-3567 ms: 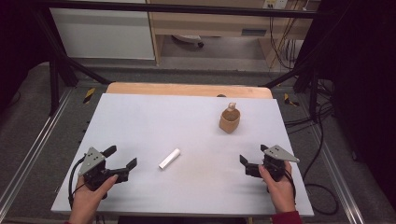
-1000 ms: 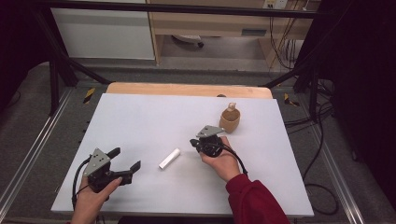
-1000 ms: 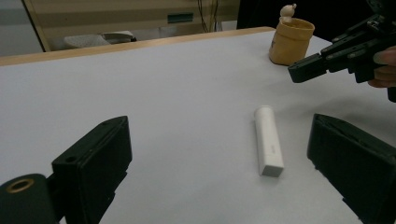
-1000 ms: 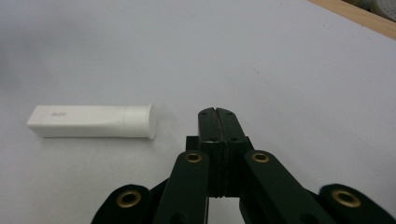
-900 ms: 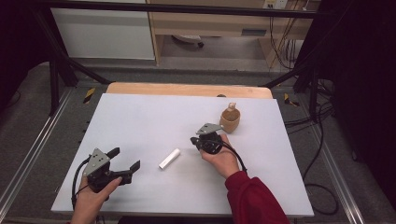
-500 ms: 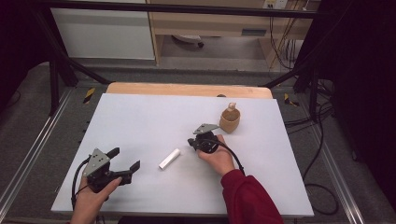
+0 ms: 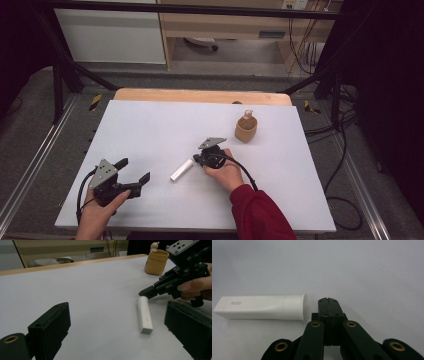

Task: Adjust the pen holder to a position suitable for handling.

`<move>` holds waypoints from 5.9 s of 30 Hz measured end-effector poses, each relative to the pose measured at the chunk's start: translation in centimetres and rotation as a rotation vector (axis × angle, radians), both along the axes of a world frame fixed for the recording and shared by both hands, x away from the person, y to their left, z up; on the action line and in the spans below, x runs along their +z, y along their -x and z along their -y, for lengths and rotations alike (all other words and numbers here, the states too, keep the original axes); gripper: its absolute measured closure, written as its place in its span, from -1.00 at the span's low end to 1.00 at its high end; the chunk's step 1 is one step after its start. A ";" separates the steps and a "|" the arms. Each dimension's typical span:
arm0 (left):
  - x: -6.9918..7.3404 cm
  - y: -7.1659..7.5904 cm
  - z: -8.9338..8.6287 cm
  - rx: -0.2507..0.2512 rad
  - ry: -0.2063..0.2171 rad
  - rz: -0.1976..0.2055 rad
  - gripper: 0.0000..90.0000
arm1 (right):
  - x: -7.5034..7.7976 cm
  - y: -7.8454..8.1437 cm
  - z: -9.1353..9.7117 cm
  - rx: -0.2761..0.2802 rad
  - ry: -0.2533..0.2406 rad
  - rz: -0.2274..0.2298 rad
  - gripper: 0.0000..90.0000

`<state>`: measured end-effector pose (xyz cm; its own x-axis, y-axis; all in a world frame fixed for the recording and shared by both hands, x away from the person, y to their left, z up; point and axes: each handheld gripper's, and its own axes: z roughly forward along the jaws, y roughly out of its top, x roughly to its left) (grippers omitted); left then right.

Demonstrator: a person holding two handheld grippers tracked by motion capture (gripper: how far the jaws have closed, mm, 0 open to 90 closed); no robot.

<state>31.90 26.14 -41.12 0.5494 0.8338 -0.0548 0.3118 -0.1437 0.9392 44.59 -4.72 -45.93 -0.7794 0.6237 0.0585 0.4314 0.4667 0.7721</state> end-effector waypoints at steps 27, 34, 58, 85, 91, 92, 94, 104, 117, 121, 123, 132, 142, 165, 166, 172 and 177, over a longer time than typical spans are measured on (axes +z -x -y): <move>-0.1 0.0 0.0 -0.004 -0.004 -0.005 -0.85 | 0.2 1.0 -1.5 0.068 0.010 -0.015 1.00; 0.0 0.0 0.0 -0.004 -0.005 -0.004 -0.85 | 0.4 1.8 -2.7 0.081 0.002 -0.024 1.00; 0.0 0.0 -0.2 0.004 -0.002 -0.001 -0.85 | 0.5 6.1 -6.7 0.148 -0.008 -0.023 1.00; 0.1 0.1 -0.5 0.020 0.001 0.008 -0.85 | 3.0 6.6 5.7 -0.132 -0.131 0.106 0.83; 0.1 0.1 -0.4 0.018 -0.009 0.012 -0.85 | 4.6 7.0 9.2 -0.228 -0.164 0.154 0.46; 0.1 0.1 -0.4 0.019 -0.008 0.013 -0.85 | 4.6 7.0 9.2 -0.228 -0.164 0.154 0.46; 0.1 0.2 -0.5 0.021 -0.007 0.014 -0.85 | 5.4 7.2 10.9 -0.291 -0.166 0.171 0.18; 0.3 0.3 -0.5 0.020 0.004 0.023 -0.85 | 5.5 7.9 14.7 -0.413 -0.116 0.177 -0.52; 0.5 0.7 -0.5 0.001 0.005 0.006 -0.85 | 4.5 9.8 17.4 -0.449 -0.090 0.165 -0.92; 0.3 0.7 -0.1 -0.025 -0.016 -0.017 -0.85 | 3.8 10.7 18.2 -0.448 -0.084 0.142 -0.93; 0.1 0.8 0.2 -0.040 -0.025 -0.034 -0.85 | 3.5 11.0 18.4 -0.448 -0.075 0.136 -0.93; -1.0 0.9 2.2 -0.142 -0.118 -0.137 -0.82 | 2.7 11.1 18.6 -0.446 -0.047 0.106 -0.93; -2.0 0.9 3.4 -0.199 -0.184 -0.206 -0.83 | 2.4 10.7 18.1 -0.447 -0.029 0.100 -0.93; -3.4 0.8 3.5 -0.233 -0.328 -0.345 -0.10 | 2.2 10.5 17.8 -0.438 0.009 0.092 -0.93; -3.4 0.8 3.4 -0.232 -0.336 -0.352 -0.04 | 2.1 10.5 17.8 -0.436 0.011 0.091 -0.93; -3.5 0.7 3.2 -0.235 -0.350 -0.350 0.14 | 2.1 10.4 17.8 -0.437 0.011 0.088 -0.92; -3.5 0.9 3.4 -0.243 -0.368 -0.338 0.39 | 2.1 10.5 17.7 -0.436 0.016 0.088 -0.93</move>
<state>31.04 22.77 -44.59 0.7304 0.6830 0.0097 0.5042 -0.5486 0.6670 34.13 -22.44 -43.85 -0.4446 0.8957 -0.0083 0.5238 0.2675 0.8087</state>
